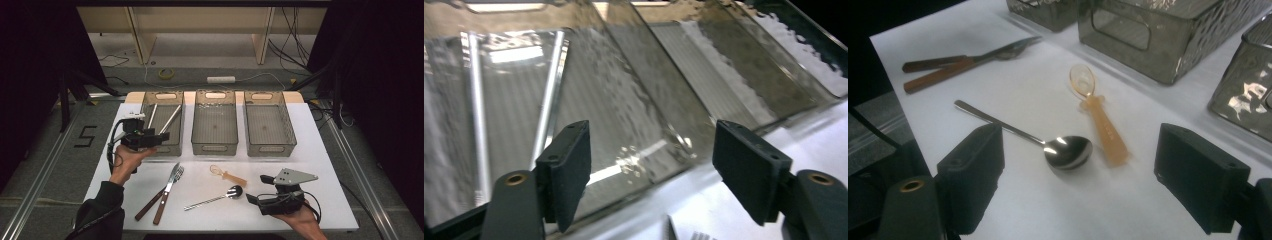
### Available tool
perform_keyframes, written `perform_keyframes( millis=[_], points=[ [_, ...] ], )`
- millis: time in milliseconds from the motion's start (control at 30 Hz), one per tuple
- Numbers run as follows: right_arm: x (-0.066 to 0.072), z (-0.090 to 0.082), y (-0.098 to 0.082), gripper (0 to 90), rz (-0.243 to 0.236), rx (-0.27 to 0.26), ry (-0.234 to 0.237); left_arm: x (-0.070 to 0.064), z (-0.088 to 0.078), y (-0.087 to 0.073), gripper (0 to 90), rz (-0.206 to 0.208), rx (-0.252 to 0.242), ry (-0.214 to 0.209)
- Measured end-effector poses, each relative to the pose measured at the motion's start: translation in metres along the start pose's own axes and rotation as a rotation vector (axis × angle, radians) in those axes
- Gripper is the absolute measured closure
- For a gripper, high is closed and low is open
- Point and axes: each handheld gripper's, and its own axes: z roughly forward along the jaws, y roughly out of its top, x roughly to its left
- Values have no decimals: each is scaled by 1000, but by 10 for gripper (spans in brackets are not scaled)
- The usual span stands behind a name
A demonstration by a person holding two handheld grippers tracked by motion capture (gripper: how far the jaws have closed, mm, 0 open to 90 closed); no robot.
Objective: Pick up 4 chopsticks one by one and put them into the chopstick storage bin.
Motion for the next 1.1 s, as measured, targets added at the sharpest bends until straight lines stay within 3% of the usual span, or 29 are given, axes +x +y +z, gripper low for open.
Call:
perform_keyframes(
  millis=[100, 233, 333, 600, 900, 1100],
  points=[
    [-1, 2, 1, 214, 11, 19, -4, -9, 0, -7, 286, 21, 4, -25],
    [-6, 6, 4, 223, 26, 42, -12, -21, -4, -19, 270, 30, -45, -47],
    [-8, 9, 6, 223, 31, 53, -11, -30, -5, -29, 265, 54, -52, -67],
    [-12, 17, 17, 241, 14, 112, -10, -52, -11, -47, 238, 105, -62, -123],
    [-12, 29, 24, 297, 25, 180, 12, -64, -19, -58, 226, 149, -96, -124],
    [-11, 38, 22, 346, 66, 231, 14, -72, -25, -64, 214, 172, -109, -140]
  ],
)
